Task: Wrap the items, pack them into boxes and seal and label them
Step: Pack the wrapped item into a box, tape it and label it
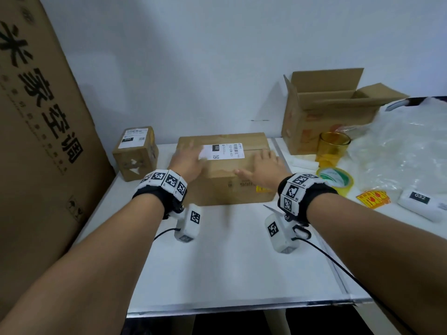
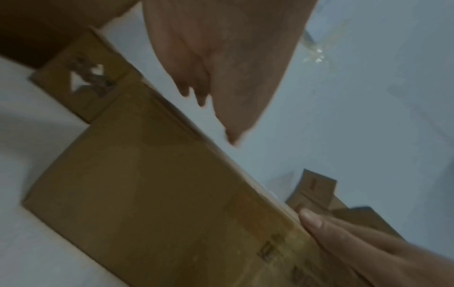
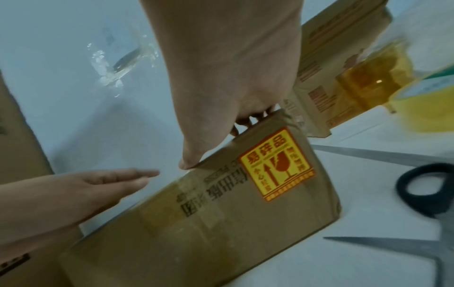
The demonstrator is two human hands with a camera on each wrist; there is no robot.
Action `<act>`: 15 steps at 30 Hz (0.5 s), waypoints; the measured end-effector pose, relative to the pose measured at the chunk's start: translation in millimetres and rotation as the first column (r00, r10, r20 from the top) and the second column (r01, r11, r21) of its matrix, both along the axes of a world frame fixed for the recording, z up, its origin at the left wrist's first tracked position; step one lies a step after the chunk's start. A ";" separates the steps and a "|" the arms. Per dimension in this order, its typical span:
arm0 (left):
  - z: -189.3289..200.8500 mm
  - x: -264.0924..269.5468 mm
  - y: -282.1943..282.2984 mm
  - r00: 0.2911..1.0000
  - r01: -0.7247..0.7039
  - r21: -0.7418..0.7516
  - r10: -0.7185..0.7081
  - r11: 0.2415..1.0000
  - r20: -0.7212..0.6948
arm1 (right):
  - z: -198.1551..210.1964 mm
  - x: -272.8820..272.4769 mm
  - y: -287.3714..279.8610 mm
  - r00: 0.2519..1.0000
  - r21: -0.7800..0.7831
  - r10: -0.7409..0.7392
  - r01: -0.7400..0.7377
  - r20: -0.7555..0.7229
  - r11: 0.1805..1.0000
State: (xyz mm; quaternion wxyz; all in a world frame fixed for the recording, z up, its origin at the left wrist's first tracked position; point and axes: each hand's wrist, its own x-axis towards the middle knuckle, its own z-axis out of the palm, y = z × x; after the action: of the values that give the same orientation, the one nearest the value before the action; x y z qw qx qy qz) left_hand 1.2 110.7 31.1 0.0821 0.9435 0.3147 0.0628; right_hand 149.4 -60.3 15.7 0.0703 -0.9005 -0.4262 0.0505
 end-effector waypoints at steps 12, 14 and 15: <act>-16.6 16.1 -26.3 0.957 0.208 0.066 -0.189 0.976 -0.222 | -13.3 21.9 -17.0 0.964 0.219 -0.083 0.141 -0.253 0.965; -13.7 13.6 -25.6 0.962 0.209 0.050 -0.196 0.977 -0.192 | -11.5 23.0 -13.6 0.967 0.218 -0.086 0.140 -0.242 0.966; -12.3 13.2 -24.2 0.964 0.207 0.046 -0.196 0.977 -0.179 | -10.5 23.3 -10.5 0.968 0.225 -0.082 0.137 -0.237 0.965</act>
State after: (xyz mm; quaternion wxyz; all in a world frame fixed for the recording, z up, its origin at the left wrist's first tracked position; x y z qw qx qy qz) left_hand 14.4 86.5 18.7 0.0302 0.9746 0.2210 -0.0183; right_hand 172.7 -70.8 5.2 0.2289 -0.8962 -0.3675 0.0968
